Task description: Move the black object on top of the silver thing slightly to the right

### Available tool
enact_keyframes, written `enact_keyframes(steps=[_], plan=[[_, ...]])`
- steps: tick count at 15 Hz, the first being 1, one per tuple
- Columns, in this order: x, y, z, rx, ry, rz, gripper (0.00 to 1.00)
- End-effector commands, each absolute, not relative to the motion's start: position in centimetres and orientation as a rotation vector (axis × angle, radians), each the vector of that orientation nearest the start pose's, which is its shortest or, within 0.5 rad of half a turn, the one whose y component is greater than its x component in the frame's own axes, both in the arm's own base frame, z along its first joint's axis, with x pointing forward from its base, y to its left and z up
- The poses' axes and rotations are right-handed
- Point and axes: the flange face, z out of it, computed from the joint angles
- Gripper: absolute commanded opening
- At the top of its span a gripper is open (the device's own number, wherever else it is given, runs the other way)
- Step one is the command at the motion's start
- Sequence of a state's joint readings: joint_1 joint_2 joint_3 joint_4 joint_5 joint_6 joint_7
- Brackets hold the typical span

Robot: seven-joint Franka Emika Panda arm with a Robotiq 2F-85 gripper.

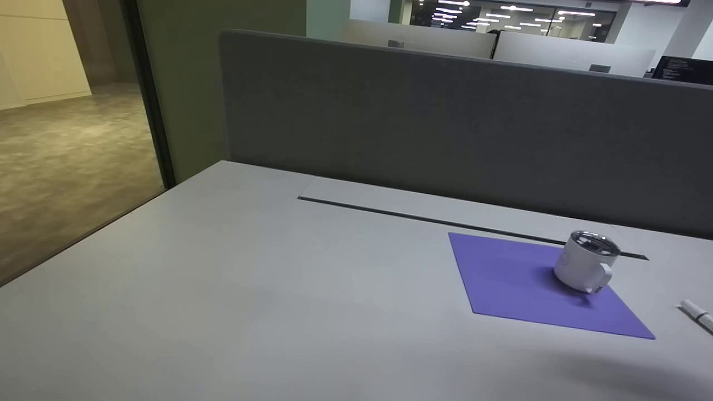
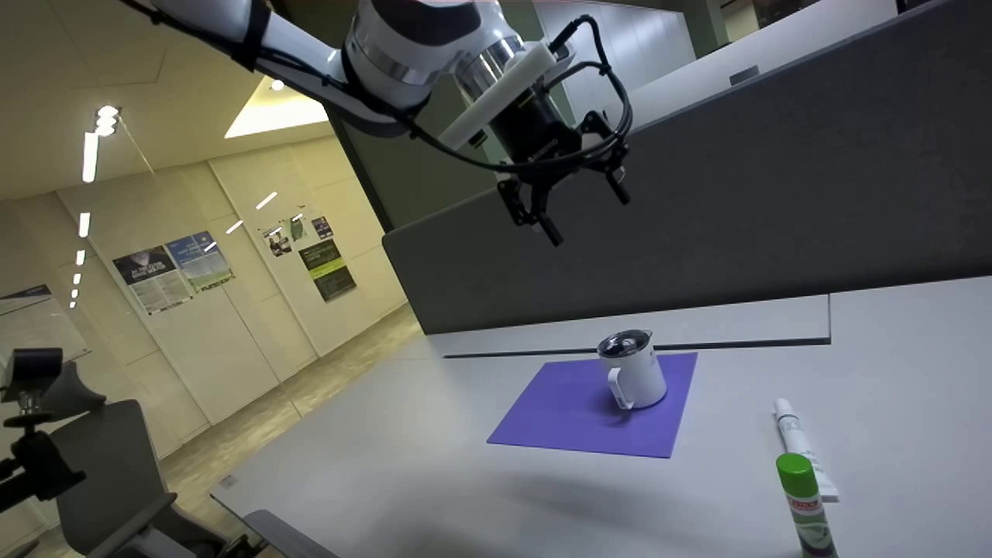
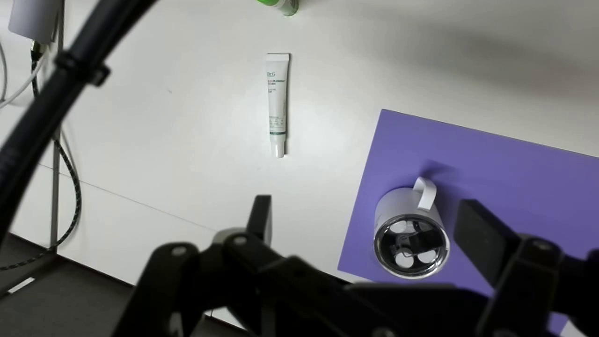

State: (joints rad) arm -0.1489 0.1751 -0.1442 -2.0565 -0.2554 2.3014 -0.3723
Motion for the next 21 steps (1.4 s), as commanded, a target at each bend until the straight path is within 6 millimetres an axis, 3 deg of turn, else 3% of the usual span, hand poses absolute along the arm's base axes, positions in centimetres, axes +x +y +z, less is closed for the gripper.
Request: enact_keyframes(steps=[1,5,6,9,13,17,21], plan=[[57.8,-17.2,35.5,-3.339,-0.452,0.111,1.00],[62.2,-15.3,34.2,-3.289,-0.638,-0.037,1.00],[63.5,-14.6,33.6,-3.280,-0.685,-0.087,0.82],[65.9,-12.2,30.9,-3.204,-0.816,-0.138,0.60],[66.8,-10.3,27.0,-3.163,-0.899,-0.088,0.31],[67.2,-10.0,23.3,-3.134,-0.911,-0.021,0.05],[67.2,-10.5,20.7,-3.127,-0.894,0.011,0.00]])
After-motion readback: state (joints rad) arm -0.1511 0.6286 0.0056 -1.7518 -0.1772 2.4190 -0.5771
